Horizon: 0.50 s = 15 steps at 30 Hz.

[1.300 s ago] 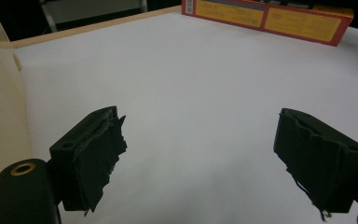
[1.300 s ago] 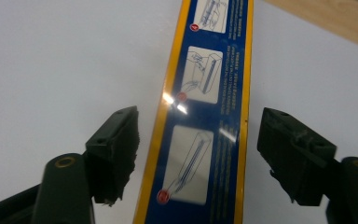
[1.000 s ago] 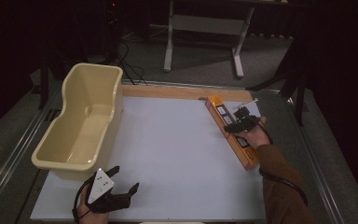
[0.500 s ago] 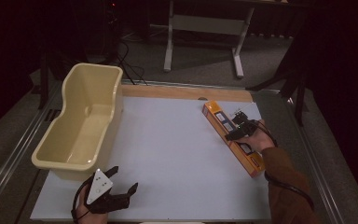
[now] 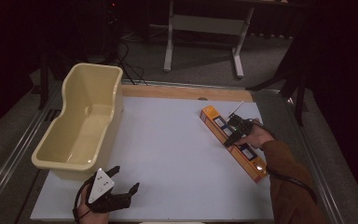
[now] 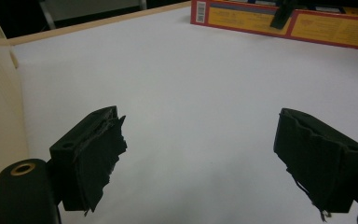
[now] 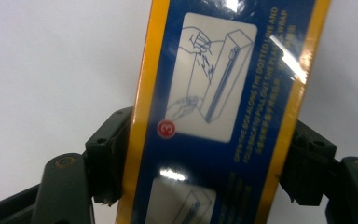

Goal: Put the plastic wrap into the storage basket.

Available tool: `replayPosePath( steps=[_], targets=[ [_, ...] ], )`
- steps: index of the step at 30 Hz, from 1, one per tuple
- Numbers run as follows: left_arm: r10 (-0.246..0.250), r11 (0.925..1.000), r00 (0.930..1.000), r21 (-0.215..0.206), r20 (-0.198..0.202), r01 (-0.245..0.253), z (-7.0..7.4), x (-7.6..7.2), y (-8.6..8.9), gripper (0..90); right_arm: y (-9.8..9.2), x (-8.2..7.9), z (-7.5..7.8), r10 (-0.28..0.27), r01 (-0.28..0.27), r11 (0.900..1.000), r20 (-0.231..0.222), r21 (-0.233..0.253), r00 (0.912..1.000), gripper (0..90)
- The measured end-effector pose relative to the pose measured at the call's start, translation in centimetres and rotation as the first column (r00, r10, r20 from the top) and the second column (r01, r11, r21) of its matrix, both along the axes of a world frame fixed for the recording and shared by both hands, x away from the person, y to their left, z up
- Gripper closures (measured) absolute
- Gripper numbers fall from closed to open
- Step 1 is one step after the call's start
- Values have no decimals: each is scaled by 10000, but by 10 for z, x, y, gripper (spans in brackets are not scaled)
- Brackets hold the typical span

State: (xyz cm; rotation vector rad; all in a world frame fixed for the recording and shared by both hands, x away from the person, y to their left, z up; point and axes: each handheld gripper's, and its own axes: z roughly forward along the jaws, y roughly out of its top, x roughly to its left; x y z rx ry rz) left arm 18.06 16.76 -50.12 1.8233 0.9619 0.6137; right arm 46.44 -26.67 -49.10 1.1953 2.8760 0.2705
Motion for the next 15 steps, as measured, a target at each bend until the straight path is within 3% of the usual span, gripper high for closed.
replayPosePath(
  steps=[6,8,12,15],
  targets=[
    [20,10000,10000,-16,40,-20,1,-1,1,152,10,4,-7,-41,15,9969,-329,-783,9995,343],
    [49,10000,10000,-38,10,-49,0,-1,1,152,13,5,-5,-492,440,9935,-477,-1046,9976,375],
    [62,10000,10000,-31,46,-62,1,-1,2,153,15,5,-4,-700,637,9918,-536,-1112,9961,387],
    [91,9999,10000,-46,32,-91,1,-1,2,153,16,2,-2,-881,825,9937,-736,-761,9934,398]
  ],
)
